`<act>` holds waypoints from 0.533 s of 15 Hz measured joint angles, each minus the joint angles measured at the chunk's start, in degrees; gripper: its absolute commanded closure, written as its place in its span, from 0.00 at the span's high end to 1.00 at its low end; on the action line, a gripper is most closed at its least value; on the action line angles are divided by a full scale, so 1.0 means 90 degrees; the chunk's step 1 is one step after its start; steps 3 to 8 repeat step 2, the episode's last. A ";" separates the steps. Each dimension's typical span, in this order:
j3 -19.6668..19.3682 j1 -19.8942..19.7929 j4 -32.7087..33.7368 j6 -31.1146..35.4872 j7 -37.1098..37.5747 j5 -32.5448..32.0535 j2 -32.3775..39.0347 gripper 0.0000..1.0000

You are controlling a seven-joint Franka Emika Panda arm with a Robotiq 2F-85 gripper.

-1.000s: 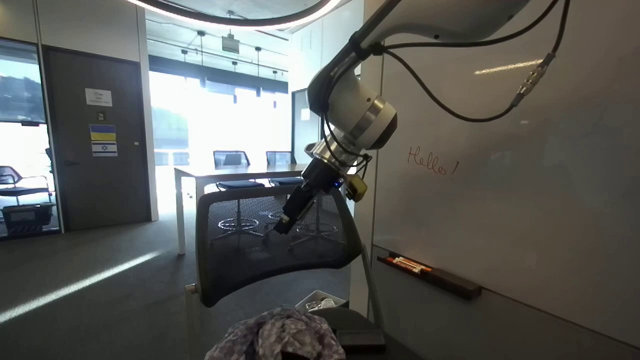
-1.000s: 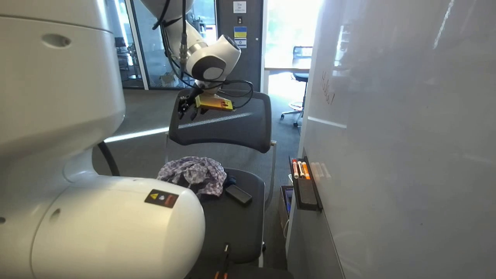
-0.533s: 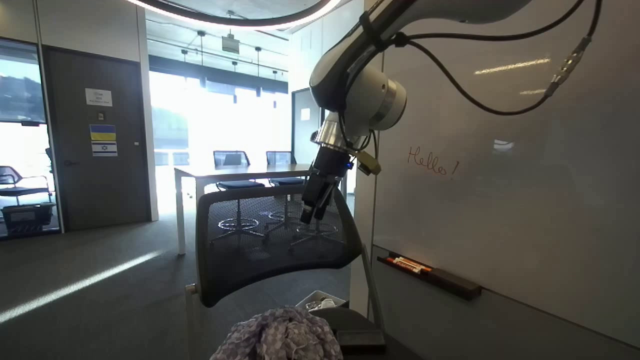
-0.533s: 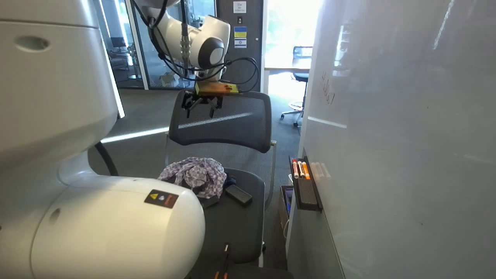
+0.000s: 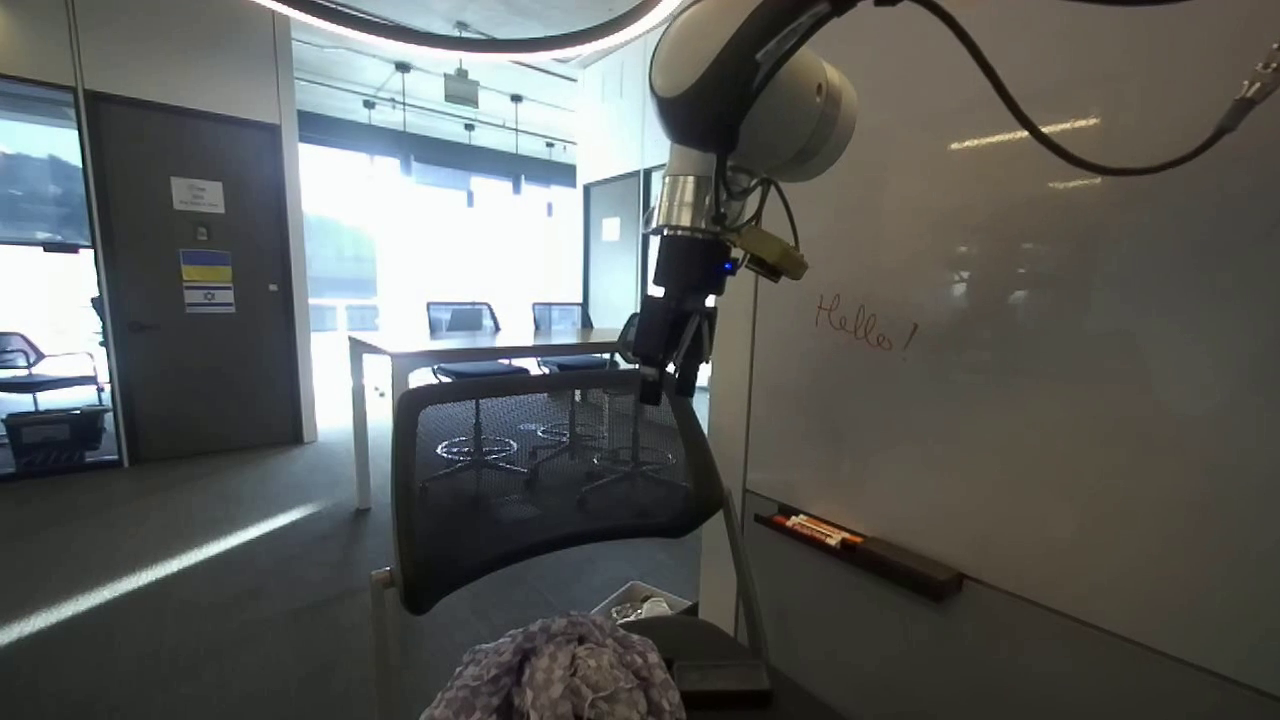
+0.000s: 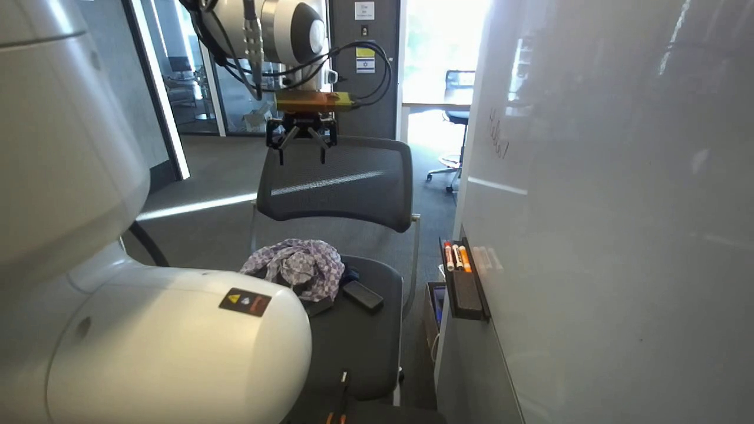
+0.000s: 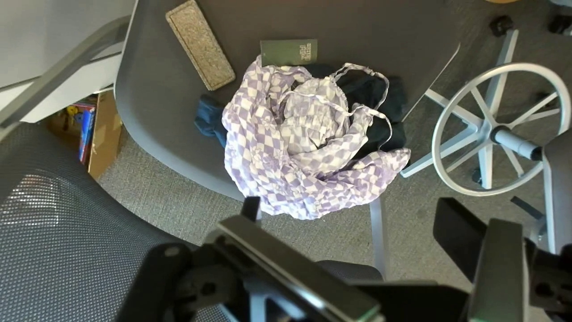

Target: Put the clothes on the seat of the chair

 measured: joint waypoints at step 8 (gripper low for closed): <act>0.0000 0.0000 -0.0036 0.0000 0.0019 -0.0006 0.0002 1.00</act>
